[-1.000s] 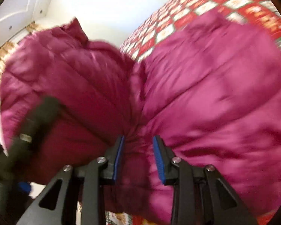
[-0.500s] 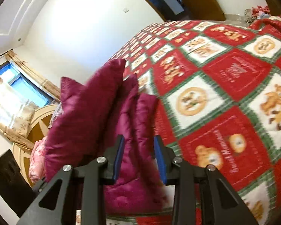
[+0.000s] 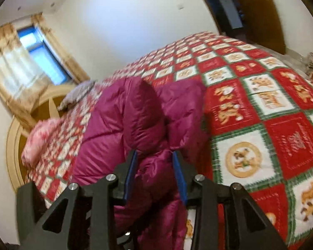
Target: Fold large clothes
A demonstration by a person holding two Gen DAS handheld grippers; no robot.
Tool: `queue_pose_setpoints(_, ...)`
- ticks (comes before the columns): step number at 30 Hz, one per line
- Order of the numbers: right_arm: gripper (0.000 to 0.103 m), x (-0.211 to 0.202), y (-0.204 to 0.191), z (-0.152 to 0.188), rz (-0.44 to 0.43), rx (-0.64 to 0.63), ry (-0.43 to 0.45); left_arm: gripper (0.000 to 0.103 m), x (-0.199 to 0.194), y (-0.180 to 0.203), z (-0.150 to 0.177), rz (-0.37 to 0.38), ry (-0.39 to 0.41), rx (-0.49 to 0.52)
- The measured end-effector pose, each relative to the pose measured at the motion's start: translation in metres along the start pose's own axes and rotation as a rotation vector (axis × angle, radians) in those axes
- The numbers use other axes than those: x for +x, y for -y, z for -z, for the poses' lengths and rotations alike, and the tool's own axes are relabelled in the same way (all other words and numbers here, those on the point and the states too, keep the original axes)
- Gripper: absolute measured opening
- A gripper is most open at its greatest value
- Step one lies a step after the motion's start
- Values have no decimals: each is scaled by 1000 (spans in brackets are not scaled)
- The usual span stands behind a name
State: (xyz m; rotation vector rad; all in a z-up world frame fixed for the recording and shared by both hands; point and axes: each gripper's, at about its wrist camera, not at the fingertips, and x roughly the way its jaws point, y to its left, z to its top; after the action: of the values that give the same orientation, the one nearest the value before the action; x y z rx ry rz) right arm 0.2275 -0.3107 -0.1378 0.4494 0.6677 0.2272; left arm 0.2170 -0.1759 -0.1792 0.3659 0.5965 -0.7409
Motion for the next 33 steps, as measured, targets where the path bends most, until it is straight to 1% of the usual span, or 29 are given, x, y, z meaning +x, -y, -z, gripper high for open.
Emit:
queue_pose_setpoints(2,39,9,-1,5,20,-16,-32,23,-2,-1,0,4,0,1)
queue_pose_setpoints(3,39,12,-1,7,34,-21,-47,27,-2,-1,0,8,1,2)
queue_pose_setpoints(4,37,17,1,9,52,-22,-68,28,-4,-2,0,16,3,2)
queue_pose_setpoints(6,34,21,8,12,64,-7,-100,33,-13,-5,3,43,10,1)
queue_pose_setpoints(8,34,24,17,15,54,24,-131,35,-21,-5,8,65,17,19)
queue_pose_setpoints(13,33,24,29,17,9,74,-155,41,-61,-2,26,80,34,133)
queue_pose_setpoints(15,33,23,31,19,-2,90,-150,45,-80,-6,36,108,39,153)
queue_pose_setpoints(17,33,20,33,23,-15,107,-141,46,-99,-15,44,150,43,147)
queue_pose_setpoints(18,33,18,34,26,-22,116,-135,47,-109,-24,43,187,42,127)
queue_pose_setpoints(20,33,15,37,30,-34,133,-125,47,-124,-44,42,272,45,56)
queue_pose_setpoints(21,33,12,37,33,-37,139,-119,47,-128,-53,41,297,49,19)
queue_pose_setpoints(22,34,9,37,36,-39,141,-112,47,-132,-69,36,312,58,-38)
queue_pose_setpoints(23,37,7,37,38,-36,140,-108,48,-130,-79,34,307,63,-77)
queue_pose_setpoints(24,42,6,37,41,-30,141,-108,51,-127,-96,25,284,69,-138)
queue_pose_setpoints(25,43,5,38,45,-29,150,-114,52,-122,-115,16,249,69,-213)
queue_pose_setpoints(26,43,4,40,48,-43,163,-111,54,-115,-127,10,229,67,-259)
queue_pose_setpoints(27,43,3,40,49,-47,170,-107,54,-106,-145,2,203,70,-335)
queue_pose_setpoints(28,43,1,39,50,-45,170,-107,54,-96,-163,-7,183,73,-419)
queue_pose_setpoints(29,43,0,37,50,-40,165,-110,55,-84,-175,-14,172,70,-482)
queue_pose_setpoints(31,43,-3,33,47,-20,148,-119,55,-60,-189,-27,141,45,-573)
queue_pose_setpoints(32,44,-7,30,45,-8,135,-121,55,-44,-196,-34,114,16,-608)
queue_pose_setpoints(33,44,-13,27,42,6,119,-118,55,-33,-197,-38,95,-7,-620)
